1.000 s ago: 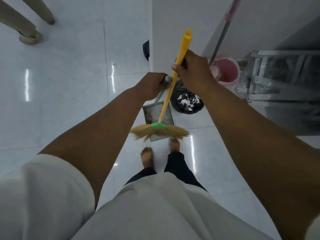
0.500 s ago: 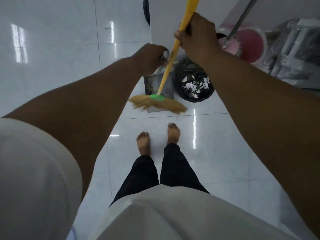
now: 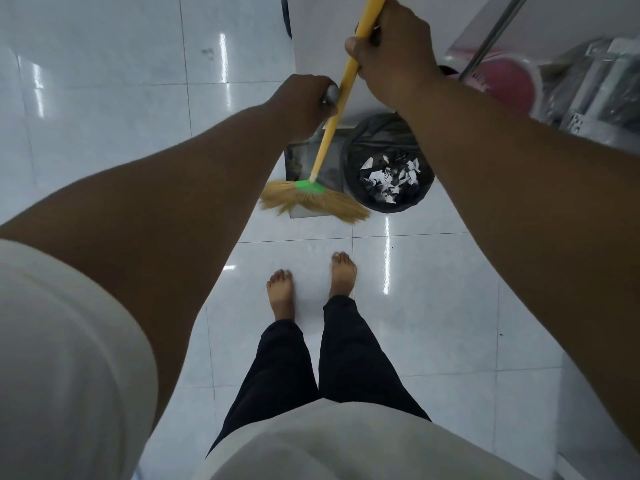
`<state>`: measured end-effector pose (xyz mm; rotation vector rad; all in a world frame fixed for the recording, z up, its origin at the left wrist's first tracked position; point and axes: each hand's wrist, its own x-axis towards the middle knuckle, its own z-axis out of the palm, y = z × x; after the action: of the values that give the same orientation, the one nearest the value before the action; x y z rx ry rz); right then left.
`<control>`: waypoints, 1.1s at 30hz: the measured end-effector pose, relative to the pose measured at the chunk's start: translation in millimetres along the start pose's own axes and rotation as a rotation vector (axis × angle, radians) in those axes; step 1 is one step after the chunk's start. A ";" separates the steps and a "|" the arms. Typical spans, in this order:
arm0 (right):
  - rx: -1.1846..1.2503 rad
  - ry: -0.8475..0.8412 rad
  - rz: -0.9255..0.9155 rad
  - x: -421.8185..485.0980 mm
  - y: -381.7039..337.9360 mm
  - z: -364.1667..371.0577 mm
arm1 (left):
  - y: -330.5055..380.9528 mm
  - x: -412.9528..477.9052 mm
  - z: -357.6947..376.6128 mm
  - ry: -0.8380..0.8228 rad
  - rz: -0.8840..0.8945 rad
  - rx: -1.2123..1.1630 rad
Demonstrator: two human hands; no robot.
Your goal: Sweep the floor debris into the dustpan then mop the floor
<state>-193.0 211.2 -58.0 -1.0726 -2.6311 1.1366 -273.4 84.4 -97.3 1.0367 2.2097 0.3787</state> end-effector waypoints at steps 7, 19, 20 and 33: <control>0.046 -0.101 0.082 18.7 -13.2 -3.3 | -0.3 6.0 2.9 0.082 -0.100 -0.087; -0.528 -0.584 0.301 -171.8 134.5 118.2 | -3.7 2.2 7.0 0.169 -0.140 -0.132; -0.475 -0.663 0.328 -171.7 127.3 113.9 | -5.1 1.9 7.2 0.174 -0.137 -0.125; -0.270 -0.211 0.147 21.1 -14.3 1.0 | 7.3 -17.1 -13.3 0.190 -0.142 -0.026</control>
<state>-217.3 217.2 -53.2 -1.2758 -2.9821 0.9884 -270.1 76.3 -76.3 0.8545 2.4241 0.4570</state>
